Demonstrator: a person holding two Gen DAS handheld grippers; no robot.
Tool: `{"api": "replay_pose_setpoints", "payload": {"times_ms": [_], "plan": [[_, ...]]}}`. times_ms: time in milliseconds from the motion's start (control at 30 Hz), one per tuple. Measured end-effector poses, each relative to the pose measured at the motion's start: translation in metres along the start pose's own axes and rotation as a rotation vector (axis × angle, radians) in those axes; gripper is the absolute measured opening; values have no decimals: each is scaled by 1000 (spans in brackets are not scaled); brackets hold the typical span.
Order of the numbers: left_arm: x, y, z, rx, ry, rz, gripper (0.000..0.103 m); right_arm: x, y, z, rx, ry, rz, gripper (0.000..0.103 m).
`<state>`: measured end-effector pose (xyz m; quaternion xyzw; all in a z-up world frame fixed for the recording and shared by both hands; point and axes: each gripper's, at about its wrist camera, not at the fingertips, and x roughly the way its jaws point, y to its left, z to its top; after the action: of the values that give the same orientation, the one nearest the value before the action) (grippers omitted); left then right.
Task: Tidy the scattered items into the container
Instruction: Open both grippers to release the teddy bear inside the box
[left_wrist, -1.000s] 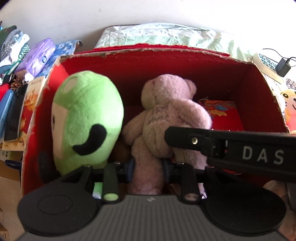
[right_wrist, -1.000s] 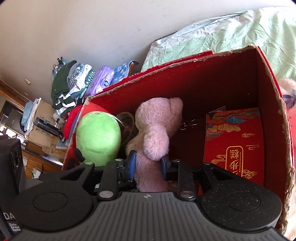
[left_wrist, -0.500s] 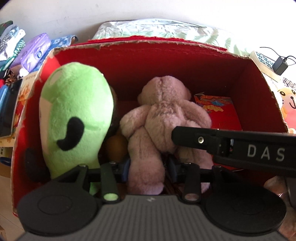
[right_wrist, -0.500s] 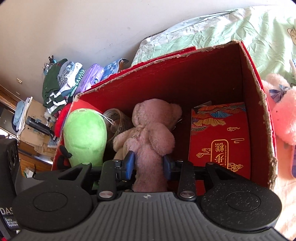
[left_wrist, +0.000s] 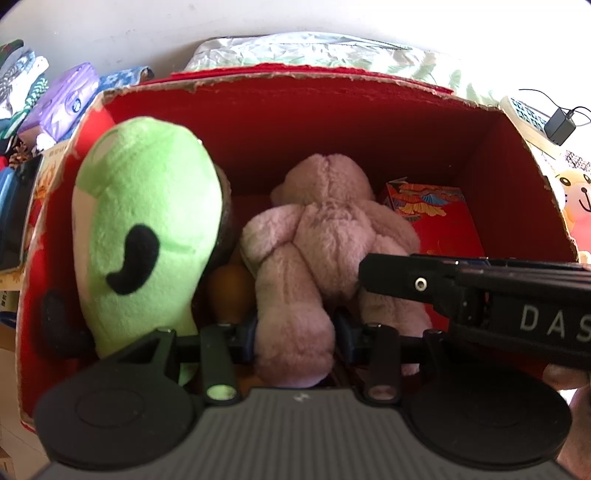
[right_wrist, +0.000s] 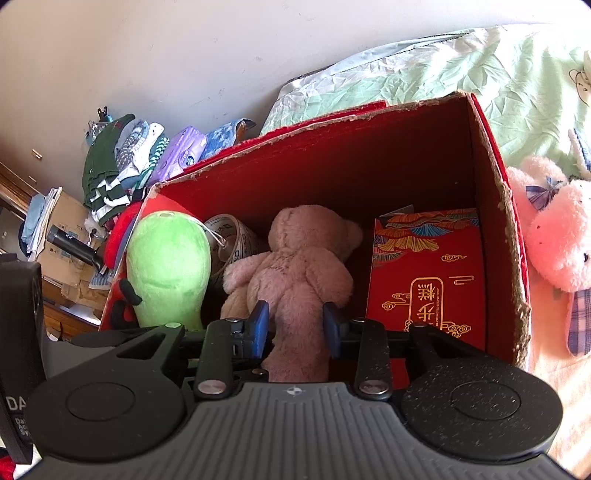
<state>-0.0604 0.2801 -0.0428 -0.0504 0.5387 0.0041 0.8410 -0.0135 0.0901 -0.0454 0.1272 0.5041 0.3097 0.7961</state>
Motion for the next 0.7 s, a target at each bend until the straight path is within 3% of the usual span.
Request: {"api": "replay_pose_setpoints", "payload": {"times_ms": [133, 200, 267, 533, 700], "plan": [[-2, -2, 1, 6, -2, 7, 42, -5, -2, 1, 15, -16, 23, 36], [-4, -3, 0, 8, -6, 5, 49, -9, -3, 1, 26, -25, 41, 36], [-6, -5, -1, 12, -10, 6, 56, -12, -1, 0, 15, -37, 25, 36], [-13, -14, -3, 32, -30, 23, 62, -23, 4, -8, -1, -73, -6, 35], [-19, -18, -5, 31, -46, 51, 82, -31, 10, -15, -54, -107, -75, 34]]}}
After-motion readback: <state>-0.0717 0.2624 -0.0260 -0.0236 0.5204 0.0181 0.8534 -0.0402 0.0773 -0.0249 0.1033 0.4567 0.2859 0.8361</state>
